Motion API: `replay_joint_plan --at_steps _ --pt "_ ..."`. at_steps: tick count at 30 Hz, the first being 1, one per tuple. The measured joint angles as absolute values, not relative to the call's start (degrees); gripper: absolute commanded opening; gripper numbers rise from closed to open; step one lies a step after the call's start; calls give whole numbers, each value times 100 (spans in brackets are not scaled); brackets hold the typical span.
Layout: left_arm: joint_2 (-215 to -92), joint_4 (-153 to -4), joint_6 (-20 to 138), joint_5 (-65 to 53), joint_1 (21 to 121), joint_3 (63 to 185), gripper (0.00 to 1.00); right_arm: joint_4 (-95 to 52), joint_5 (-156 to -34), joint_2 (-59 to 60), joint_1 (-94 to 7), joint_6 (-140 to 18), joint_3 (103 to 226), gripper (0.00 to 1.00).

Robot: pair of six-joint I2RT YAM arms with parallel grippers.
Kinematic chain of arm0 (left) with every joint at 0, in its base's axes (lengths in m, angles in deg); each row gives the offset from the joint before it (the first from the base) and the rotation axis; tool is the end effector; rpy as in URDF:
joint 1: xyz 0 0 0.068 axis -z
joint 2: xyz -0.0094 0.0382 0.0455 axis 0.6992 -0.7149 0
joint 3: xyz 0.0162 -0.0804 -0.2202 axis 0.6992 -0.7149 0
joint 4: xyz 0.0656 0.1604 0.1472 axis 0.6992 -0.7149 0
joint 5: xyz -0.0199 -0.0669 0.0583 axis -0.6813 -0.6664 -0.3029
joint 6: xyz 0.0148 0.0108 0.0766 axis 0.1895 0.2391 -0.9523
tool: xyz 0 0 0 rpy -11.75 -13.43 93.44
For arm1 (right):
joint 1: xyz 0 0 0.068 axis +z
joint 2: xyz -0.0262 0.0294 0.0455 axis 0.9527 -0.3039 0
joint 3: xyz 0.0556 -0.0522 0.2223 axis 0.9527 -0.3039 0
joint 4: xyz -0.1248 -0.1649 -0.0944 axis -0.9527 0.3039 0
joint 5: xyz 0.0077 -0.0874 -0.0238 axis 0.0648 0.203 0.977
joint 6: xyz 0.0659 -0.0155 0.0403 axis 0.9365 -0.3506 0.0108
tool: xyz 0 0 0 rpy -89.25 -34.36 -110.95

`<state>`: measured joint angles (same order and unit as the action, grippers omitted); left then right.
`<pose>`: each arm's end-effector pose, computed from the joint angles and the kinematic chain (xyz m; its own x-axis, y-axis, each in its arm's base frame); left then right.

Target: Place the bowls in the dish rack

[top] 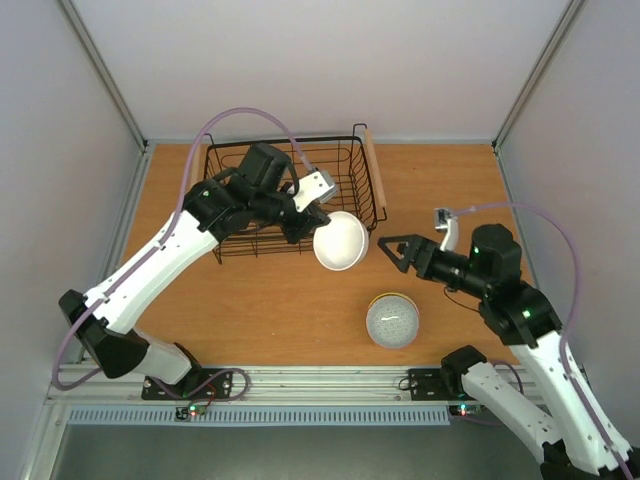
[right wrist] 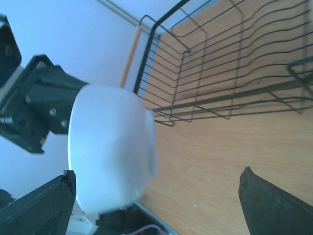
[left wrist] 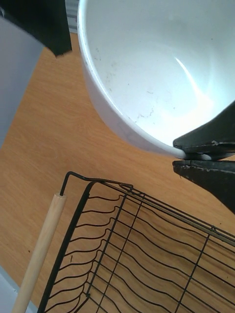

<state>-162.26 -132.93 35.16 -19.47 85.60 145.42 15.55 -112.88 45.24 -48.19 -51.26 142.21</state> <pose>0.2029 -0.2111 0.3398 -0.3204 0.5416 -0.7772 0.9065 0.4134 -0.0856 0.1218 0.0867 0.3186 -0.5171 0.0514 -0.8544 -0.6177 0.6686 0.4140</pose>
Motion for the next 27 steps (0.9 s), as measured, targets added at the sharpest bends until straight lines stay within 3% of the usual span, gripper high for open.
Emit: replay_joint_plan --at_steps 16,27 --pt "-16107 -13180 3538 -1831 8483 14383 0 346 -11131 2821 -3256 -5220 14573 94" --pt "-16107 -13083 3801 -2563 8003 14387 1 230 -10598 3210 -2856 -5364 14453 92"
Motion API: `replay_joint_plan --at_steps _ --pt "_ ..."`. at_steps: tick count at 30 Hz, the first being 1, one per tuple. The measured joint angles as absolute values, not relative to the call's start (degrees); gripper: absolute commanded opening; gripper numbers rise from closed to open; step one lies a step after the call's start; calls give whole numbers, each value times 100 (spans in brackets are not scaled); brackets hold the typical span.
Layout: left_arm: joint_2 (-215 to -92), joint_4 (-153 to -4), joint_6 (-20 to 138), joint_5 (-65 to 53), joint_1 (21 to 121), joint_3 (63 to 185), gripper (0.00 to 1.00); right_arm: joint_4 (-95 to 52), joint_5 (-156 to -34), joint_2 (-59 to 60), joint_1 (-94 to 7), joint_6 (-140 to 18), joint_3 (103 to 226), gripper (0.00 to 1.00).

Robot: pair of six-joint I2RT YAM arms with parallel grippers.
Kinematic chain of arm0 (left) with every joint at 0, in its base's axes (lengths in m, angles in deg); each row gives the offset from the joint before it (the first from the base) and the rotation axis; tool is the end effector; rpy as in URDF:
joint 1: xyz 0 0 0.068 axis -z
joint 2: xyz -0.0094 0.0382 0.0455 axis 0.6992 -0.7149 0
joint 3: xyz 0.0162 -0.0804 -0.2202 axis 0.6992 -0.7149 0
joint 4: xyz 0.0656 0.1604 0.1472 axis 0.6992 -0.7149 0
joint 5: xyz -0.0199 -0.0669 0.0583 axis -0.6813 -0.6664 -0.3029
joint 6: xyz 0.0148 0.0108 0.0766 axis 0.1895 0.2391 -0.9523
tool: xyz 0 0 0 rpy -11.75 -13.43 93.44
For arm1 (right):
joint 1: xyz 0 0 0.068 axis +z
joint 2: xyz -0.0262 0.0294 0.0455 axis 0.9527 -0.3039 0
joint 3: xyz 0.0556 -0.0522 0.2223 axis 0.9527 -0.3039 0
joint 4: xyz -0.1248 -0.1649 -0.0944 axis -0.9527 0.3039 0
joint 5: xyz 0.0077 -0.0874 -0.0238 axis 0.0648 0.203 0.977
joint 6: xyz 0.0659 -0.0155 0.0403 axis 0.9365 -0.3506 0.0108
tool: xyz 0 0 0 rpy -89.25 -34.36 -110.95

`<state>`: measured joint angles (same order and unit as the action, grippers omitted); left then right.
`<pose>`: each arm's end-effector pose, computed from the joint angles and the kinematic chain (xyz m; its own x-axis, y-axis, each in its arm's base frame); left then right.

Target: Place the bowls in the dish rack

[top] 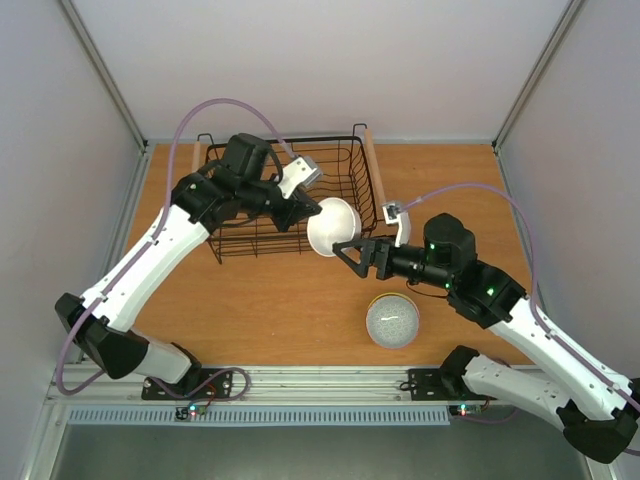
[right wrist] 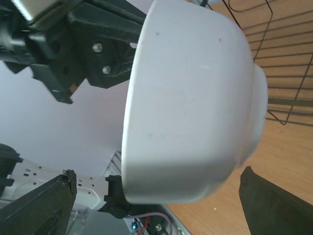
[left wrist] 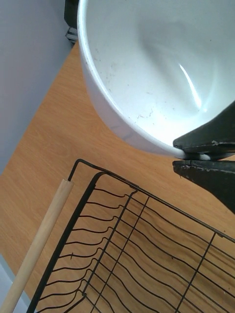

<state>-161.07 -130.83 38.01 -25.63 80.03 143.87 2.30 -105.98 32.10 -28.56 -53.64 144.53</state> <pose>0.2156 -0.1937 0.3432 -0.3890 0.4557 -0.8006 0.8792 0.4432 -0.1750 0.1334 0.1579 0.3246 -0.4324 -0.0907 -0.8971 -0.7945 0.5088 0.3315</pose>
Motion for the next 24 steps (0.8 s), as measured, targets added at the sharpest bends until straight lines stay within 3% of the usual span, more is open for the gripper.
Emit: replay_joint_plan --at_steps 14,16,22,24 --pt "-16101 -12904 4118 -3300 7821 14247 1 -469 -10632 2998 -2852 -5395 14297 88" --pt "-16086 -12895 4120 -3320 7821 14202 0 -513 -10628 2976 -2852 -5408 14289 73" --pt "-15937 -12830 4111 -3302 7801 14099 0 -504 -10512 2976 -2858 -5397 14269 9" --pt "-15913 -12812 4113 -3282 7804 14097 1 -489 -10471 2992 -2858 -5399 14265 2"
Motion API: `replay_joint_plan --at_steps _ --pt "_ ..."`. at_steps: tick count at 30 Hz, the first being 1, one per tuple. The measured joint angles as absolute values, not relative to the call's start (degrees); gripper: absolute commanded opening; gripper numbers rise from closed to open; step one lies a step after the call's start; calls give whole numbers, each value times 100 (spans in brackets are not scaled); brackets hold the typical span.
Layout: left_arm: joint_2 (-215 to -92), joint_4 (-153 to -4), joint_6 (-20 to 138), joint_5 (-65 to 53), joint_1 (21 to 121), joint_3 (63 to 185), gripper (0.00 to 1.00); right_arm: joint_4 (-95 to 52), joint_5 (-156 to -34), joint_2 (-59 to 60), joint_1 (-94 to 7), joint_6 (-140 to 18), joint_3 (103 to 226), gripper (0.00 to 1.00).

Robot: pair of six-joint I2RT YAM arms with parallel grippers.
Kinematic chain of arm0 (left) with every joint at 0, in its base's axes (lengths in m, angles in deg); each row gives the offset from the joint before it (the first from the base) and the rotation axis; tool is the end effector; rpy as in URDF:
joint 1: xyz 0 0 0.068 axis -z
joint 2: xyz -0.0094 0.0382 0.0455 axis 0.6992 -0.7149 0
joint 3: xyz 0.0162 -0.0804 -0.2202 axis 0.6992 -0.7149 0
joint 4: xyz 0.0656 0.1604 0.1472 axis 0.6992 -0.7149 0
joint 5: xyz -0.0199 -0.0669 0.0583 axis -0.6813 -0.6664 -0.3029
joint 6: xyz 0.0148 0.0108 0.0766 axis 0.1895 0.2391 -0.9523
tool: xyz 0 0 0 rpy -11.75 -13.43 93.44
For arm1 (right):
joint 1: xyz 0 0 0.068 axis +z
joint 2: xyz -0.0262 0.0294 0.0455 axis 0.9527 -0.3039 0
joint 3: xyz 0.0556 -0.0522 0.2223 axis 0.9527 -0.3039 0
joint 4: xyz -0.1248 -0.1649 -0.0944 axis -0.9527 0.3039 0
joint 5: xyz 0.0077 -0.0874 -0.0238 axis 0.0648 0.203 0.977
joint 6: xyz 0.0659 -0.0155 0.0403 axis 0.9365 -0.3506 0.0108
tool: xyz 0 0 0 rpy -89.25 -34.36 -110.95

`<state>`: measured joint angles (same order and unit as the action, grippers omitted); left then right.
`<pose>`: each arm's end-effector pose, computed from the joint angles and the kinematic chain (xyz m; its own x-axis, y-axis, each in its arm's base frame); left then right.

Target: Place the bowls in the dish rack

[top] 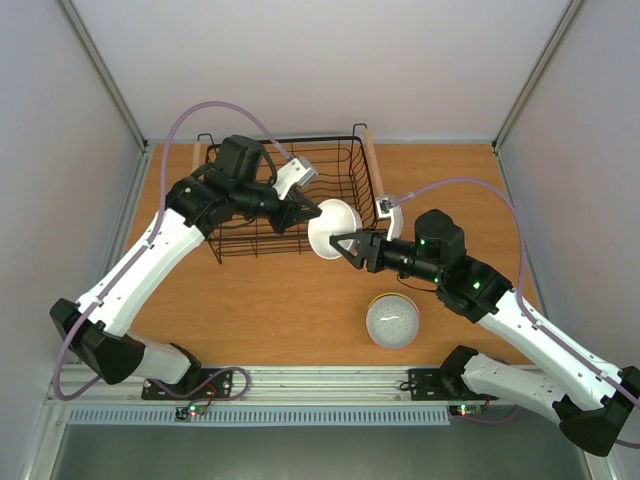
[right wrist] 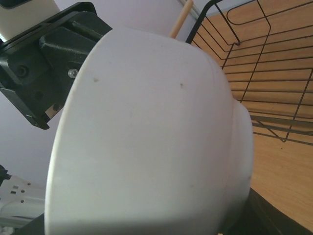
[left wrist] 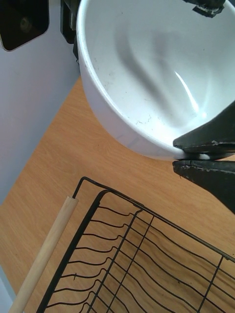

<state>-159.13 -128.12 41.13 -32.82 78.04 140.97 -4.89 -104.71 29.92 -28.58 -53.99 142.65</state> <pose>0.2125 -0.1883 0.3447 -0.4271 0.3911 -0.8152 0.8785 0.3930 -0.2717 0.1449 0.1669 0.3227 -0.3893 -0.0548 -0.9195 -0.8000 0.5150 0.3080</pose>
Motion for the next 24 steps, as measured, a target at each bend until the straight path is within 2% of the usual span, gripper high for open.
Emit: replay_joint_plan --at_steps 1,4,5,9,11,14,24 --pt "-15913 -12806 4113 -3282 7804 14094 6 -489 -10460 2994 -2858 -5401 14265 1" --pt "-15902 -12747 4126 -3258 7815 14073 50 -478 -10431 2998 -2856 -5456 14267 1" --pt "-15880 -12712 4133 -3223 7815 14046 60 -458 -10414 2998 -2854 -5495 14271 1" --pt "-15657 -12666 4124 -2957 7821 13904 84 171 -10084 2817 -2841 -5771 14673 1" --pt "-15520 -12668 4091 -2732 7819 13887 90 632 -9784 2480 -2841 -5980 15187 1" --pt "-15305 -12675 3934 -2264 7819 13889 93 1360 -9100 1571 -2834 -6442 16372 1" --pt "-14396 -12675 3171 -124 7812 13651 95 3400 -6995 -2875 -2865 -8136 20616 1"
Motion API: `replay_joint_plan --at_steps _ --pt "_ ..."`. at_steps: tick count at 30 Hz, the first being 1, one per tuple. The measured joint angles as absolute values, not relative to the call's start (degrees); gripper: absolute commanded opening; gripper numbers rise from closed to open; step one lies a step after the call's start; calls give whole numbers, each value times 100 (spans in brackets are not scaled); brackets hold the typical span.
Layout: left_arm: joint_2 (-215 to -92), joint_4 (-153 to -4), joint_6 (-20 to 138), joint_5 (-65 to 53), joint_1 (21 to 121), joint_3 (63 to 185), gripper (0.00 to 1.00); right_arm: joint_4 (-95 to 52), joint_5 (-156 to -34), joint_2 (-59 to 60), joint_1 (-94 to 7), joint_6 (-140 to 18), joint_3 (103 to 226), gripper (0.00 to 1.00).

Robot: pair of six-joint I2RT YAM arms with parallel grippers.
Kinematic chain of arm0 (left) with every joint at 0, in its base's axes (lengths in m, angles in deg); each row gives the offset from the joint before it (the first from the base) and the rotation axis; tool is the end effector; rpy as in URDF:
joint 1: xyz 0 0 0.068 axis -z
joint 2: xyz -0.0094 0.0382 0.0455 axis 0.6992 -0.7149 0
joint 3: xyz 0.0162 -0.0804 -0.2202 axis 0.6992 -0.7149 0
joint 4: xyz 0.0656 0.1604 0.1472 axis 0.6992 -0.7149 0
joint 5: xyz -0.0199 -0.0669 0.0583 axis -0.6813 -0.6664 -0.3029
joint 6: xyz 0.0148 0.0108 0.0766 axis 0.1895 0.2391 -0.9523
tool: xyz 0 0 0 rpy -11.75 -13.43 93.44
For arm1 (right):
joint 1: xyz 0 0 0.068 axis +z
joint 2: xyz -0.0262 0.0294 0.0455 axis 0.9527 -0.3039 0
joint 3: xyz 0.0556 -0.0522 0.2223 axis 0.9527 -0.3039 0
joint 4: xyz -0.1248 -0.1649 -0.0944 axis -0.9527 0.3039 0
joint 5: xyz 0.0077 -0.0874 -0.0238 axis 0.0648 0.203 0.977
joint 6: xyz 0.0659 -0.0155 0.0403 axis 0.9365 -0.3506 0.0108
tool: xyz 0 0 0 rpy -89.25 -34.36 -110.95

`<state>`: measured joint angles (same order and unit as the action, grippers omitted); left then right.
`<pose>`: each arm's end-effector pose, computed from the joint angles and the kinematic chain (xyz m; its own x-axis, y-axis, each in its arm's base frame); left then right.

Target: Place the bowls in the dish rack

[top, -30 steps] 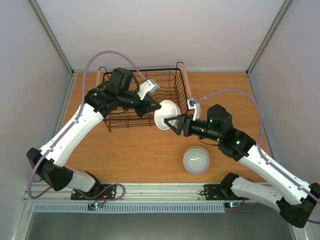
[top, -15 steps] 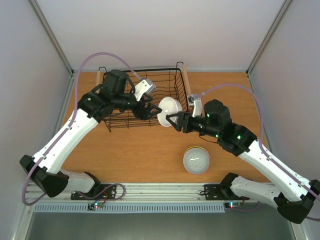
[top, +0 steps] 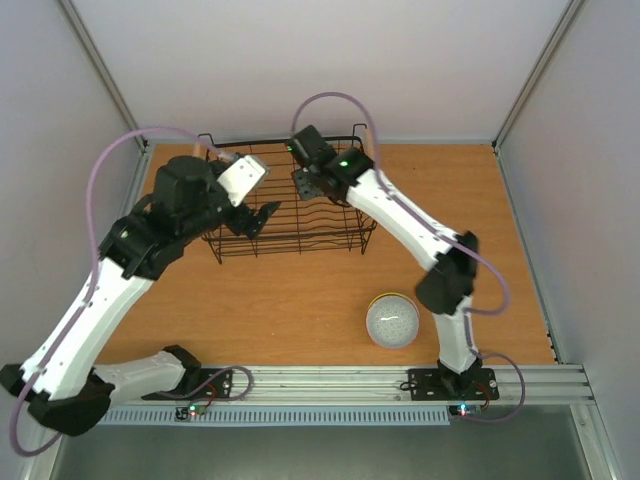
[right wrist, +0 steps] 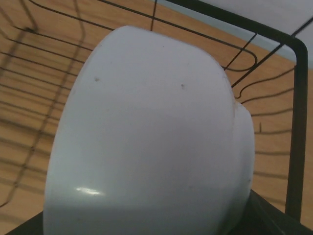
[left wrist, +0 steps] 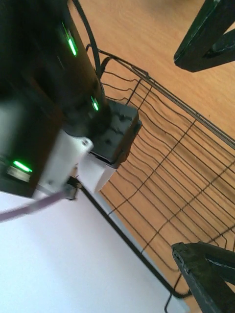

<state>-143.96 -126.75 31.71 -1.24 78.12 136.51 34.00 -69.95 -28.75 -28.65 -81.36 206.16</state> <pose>0.1888 -0.1311 0.3799 -0.1965 0.4549 -0.8686 0.6773 0.7035 0.2153 0.2948 0.2537 0.3053 -0.4096 -0.6977 -0.5878 -0.6319 0.6817 -0.3689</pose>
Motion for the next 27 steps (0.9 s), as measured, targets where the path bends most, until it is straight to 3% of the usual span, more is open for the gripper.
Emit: replay_joint_plan --at_steps 11,27 --pt "-13384 -12651 2867 307 7644 12967 97 4619 -5378 -6048 -3005 -9327 24415 1" --pt "-13332 -12605 2935 -150 7517 12746 97 5201 -4421 -6944 -3435 -9969 24452 2"
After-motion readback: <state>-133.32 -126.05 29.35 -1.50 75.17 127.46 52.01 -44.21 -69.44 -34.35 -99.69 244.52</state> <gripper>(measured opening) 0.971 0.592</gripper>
